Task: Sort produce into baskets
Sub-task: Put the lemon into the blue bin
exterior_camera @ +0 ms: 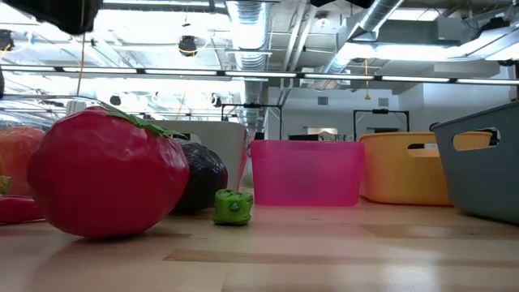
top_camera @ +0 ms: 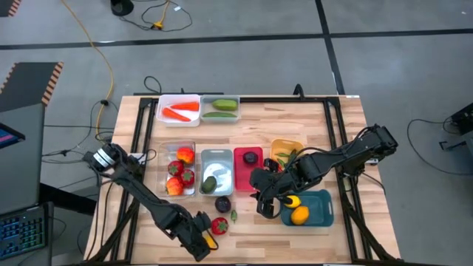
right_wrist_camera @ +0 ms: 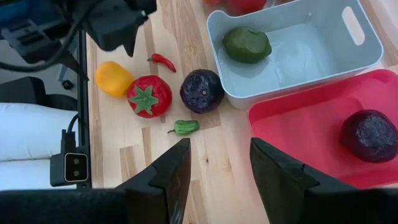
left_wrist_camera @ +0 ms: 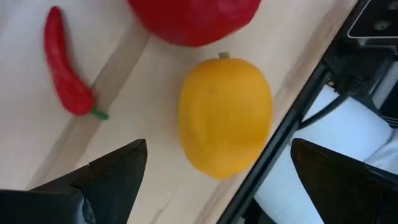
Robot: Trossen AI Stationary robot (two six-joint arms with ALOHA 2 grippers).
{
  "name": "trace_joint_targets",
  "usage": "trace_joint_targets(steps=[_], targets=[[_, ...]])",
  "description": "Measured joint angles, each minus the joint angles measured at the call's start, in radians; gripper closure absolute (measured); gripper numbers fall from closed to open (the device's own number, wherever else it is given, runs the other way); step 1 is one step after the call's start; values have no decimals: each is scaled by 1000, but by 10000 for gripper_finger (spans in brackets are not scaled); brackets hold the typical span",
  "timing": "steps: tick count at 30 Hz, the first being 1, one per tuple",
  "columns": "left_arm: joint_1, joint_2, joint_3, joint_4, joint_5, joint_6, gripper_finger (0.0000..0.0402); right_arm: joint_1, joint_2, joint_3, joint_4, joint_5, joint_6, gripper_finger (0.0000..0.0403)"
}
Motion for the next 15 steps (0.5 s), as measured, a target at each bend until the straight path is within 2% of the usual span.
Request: trace_joint_targets(steps=[15], targets=[[2, 87, 0, 72, 1, 40, 20, 0, 0, 0, 0, 0, 0, 211]])
